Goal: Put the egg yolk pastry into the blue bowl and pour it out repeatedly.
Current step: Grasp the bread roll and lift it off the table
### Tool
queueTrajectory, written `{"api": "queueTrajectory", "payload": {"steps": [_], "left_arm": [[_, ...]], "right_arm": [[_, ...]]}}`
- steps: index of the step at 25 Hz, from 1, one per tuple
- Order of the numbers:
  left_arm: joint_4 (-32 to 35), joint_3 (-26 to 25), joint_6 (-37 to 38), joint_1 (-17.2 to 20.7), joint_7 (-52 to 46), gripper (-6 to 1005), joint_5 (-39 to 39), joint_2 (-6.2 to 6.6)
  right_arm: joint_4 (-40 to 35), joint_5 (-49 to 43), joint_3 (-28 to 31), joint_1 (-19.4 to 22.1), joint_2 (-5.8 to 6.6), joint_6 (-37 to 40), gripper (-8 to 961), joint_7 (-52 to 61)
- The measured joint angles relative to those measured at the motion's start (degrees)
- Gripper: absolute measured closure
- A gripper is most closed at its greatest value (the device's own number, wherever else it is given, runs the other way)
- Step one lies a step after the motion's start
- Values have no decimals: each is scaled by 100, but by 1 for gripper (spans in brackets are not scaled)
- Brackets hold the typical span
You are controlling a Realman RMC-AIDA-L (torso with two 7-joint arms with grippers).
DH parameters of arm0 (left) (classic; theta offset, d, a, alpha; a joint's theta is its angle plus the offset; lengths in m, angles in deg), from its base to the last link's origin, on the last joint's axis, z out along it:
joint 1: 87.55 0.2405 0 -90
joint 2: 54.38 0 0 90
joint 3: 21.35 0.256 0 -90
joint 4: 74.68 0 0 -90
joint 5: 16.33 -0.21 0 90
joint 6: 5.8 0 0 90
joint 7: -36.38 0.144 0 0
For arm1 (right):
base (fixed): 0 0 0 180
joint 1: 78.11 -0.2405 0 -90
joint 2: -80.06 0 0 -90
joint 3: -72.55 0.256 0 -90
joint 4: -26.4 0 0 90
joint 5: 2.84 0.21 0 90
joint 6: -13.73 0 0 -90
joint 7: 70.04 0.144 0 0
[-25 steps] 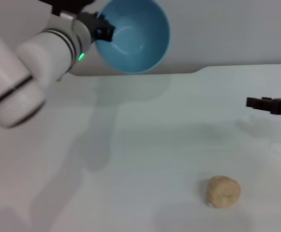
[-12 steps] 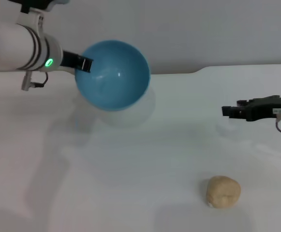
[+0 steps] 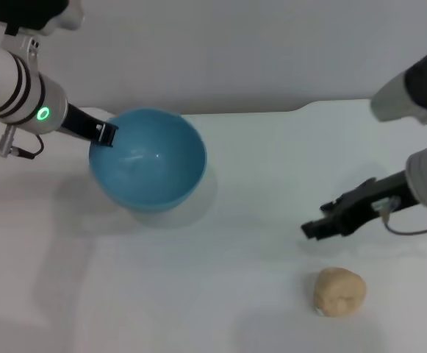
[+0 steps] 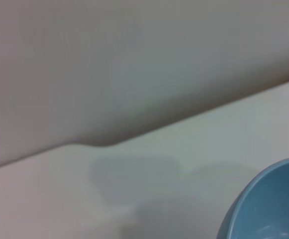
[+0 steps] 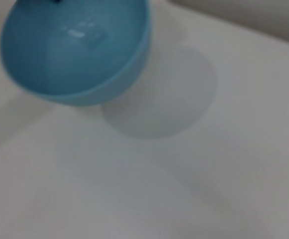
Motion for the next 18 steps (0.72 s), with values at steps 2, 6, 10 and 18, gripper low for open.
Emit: {"api": "queueTrajectory", "payload": {"steps": [2, 6, 10, 18], "left_arm": [[2, 0, -140, -1, 64, 995, 1, -6], [2, 13, -231, -8, 85, 994, 7, -17], [2, 25, -205, -24, 89, 994, 11, -24], [9, 41, -171, -89, 93, 994, 19, -38]], "right_arm": [[0, -14, -127, -57, 0, -182, 448, 47], [1, -234, -182, -127, 0, -613, 448, 300], [10, -598, -218, -150, 0, -902, 448, 527], [313, -764, -686, -220, -11, -852, 448, 690]]}}
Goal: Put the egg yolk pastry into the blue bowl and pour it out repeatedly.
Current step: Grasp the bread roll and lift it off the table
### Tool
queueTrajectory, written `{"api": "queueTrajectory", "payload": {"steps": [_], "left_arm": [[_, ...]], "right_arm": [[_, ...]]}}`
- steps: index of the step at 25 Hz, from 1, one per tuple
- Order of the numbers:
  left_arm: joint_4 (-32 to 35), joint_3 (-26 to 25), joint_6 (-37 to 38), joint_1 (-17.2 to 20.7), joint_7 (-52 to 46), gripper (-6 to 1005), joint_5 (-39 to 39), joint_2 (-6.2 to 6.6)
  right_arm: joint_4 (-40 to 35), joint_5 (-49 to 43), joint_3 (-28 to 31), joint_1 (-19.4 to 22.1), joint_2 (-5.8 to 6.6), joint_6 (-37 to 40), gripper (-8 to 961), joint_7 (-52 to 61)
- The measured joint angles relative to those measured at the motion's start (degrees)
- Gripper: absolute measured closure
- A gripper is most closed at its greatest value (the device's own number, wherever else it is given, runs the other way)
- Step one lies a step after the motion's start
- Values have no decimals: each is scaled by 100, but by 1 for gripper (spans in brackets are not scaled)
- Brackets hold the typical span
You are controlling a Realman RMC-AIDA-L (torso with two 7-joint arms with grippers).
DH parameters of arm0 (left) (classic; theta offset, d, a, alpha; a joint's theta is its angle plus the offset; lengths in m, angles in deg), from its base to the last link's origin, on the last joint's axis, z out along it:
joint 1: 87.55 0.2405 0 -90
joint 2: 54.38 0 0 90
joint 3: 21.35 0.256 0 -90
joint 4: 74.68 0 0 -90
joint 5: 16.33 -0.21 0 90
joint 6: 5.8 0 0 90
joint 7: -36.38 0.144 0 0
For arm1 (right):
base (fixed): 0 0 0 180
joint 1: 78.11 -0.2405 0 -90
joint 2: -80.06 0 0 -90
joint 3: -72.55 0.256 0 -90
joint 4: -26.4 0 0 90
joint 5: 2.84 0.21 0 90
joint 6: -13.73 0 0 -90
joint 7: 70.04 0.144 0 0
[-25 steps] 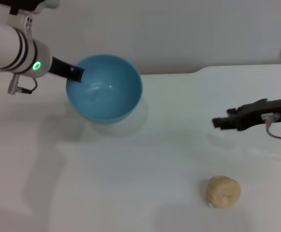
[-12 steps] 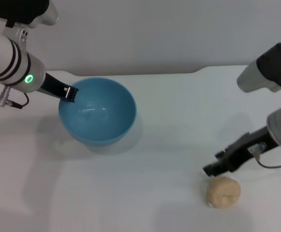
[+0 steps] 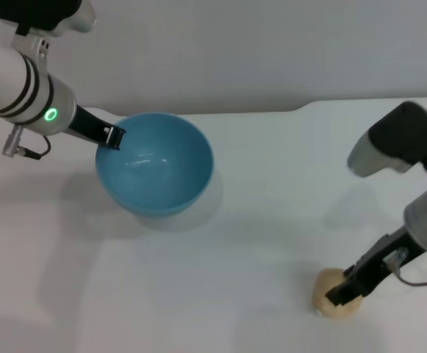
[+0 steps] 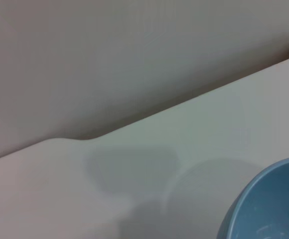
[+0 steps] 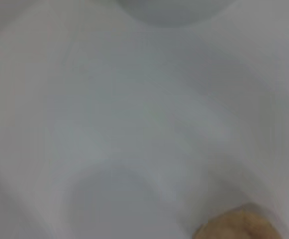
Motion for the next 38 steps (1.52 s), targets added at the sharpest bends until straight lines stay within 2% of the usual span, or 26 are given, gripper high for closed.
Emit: {"api": "queueTrajectory", "payload": {"steps": [7, 15, 28, 32, 38], "left_arm": [[-2, 6, 6, -22, 2, 994, 3, -1], [-5, 5, 23, -39, 60, 993, 3, -1], [1, 12, 60, -57, 76, 992, 3, 6], [4, 12, 63, -67, 82, 991, 3, 8], [4, 12, 48, -75, 93, 991, 4, 8]], "right_arm": [[866, -130, -629, -398, -14, 506, 448, 179], [855, -421, -762, -511, -16, 690, 451, 524], [785, -725, -975, -532, -15, 918, 597, 505], [414, -736, -949, -414, -8, 914, 642, 486], [-799, -738, -811, 9, -9, 584, 700, 281]]}}
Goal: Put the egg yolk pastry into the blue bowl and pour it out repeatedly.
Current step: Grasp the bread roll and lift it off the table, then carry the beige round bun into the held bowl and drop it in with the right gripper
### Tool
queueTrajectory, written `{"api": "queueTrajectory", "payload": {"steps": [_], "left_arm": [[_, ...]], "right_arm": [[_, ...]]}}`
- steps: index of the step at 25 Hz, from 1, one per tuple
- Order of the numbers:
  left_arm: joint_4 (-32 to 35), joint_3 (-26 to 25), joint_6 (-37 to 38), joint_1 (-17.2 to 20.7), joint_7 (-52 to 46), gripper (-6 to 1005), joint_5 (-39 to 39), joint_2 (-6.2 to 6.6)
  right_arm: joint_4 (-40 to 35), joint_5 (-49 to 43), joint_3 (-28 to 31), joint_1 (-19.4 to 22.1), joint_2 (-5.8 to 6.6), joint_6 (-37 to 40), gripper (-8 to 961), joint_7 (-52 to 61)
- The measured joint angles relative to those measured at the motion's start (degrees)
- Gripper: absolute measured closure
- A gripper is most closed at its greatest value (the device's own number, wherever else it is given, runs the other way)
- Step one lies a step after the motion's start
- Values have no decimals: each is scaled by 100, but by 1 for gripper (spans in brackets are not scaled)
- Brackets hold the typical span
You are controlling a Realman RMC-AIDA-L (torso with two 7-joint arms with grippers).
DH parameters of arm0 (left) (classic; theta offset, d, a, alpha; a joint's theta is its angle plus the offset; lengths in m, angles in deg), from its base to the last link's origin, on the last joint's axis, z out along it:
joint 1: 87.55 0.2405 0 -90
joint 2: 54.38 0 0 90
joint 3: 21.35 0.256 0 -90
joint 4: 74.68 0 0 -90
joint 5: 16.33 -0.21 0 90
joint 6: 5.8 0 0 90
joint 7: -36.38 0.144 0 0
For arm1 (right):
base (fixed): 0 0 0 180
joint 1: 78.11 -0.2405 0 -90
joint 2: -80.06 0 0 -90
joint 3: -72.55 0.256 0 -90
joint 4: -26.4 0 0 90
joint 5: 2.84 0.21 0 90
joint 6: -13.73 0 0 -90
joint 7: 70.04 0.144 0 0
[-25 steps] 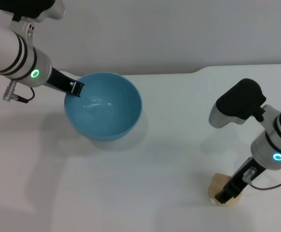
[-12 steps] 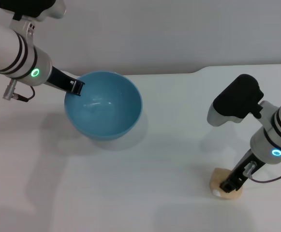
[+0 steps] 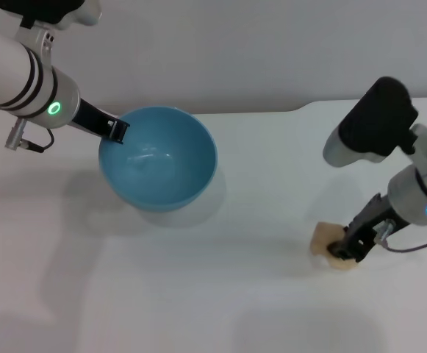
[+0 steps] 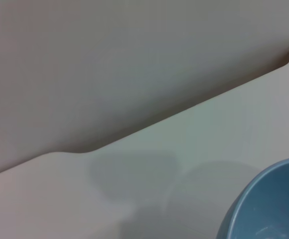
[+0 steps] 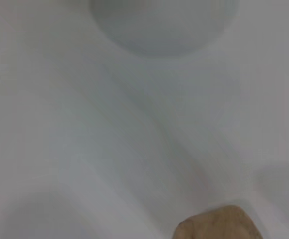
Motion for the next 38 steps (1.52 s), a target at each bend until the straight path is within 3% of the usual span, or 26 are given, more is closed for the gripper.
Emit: {"api": "queueTrajectory", "payload": {"steps": [8, 16, 21, 32, 38], "left_arm": [[-25, 0, -93, -47, 33, 989, 0, -2], [-50, 250, -156, -145, 21, 988, 58, -21], [-53, 376, -145, -184, -4, 988, 145, -44], [-34, 387, -38, -207, 23, 988, 444, -45], [-37, 387, -29, -224, 32, 988, 449, -45]], "right_arm": [[-1287, 141, 128, 109, -28, -188, 765, -251], [-2257, 297, -245, -141, -34, 864, 807, -289], [-2014, 309, -757, -223, -37, 1660, 839, -320], [-1487, 299, -1220, -310, -36, 1971, 859, -288], [-1500, 245, -1354, -313, -40, 2004, 677, -262]]}}
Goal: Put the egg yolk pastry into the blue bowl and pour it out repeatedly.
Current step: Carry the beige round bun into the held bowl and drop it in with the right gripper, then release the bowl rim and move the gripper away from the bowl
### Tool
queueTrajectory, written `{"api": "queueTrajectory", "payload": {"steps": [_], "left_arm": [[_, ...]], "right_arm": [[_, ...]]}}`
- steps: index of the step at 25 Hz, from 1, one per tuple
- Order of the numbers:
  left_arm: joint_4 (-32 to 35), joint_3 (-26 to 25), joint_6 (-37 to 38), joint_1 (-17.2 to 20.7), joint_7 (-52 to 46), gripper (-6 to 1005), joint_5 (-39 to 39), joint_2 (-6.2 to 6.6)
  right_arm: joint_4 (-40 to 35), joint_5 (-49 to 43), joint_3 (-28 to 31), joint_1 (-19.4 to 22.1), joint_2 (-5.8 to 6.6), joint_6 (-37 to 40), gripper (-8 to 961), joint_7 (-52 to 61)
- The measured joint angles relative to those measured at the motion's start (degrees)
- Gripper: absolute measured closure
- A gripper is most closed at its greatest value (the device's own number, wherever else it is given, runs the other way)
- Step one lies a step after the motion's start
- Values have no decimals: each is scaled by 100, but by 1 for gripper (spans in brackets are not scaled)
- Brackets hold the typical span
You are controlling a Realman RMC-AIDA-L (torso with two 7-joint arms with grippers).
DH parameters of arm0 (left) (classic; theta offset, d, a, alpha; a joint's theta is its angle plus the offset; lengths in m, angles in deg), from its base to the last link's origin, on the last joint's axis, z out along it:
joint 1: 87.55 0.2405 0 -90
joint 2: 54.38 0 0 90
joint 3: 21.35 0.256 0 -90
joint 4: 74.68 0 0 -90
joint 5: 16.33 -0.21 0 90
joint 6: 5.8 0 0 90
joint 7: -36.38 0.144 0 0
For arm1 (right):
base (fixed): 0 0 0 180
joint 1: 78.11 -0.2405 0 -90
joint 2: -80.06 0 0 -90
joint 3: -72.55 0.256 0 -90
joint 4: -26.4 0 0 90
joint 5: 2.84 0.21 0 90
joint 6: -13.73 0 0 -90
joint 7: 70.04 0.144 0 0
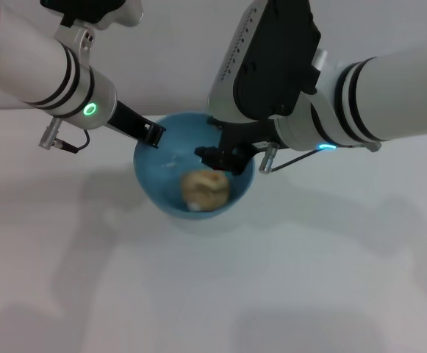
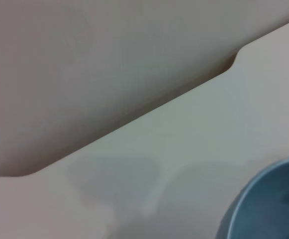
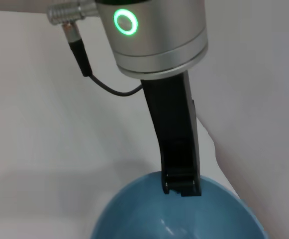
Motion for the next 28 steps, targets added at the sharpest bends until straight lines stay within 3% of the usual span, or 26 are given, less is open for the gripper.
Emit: {"api": "queueTrajectory", "payload": {"steps": [4, 15, 19, 28], "left_arm": [[-9, 0, 0, 3, 2, 988, 0, 0], [-16, 139, -40, 72, 3, 987, 0, 0], [-16, 227, -42, 110, 2, 987, 66, 0], [-16, 799, 186, 293, -22, 987, 258, -8]], "right_arm": [[-79, -231, 2, 9, -2, 84, 500, 139], [-389, -2972, -191, 252, -25, 681, 472, 2531], [-419, -3285, -4, 503, -29, 1064, 472, 3171], [-537, -3364, 771, 1469, -51, 2721, 472, 4301]]}}
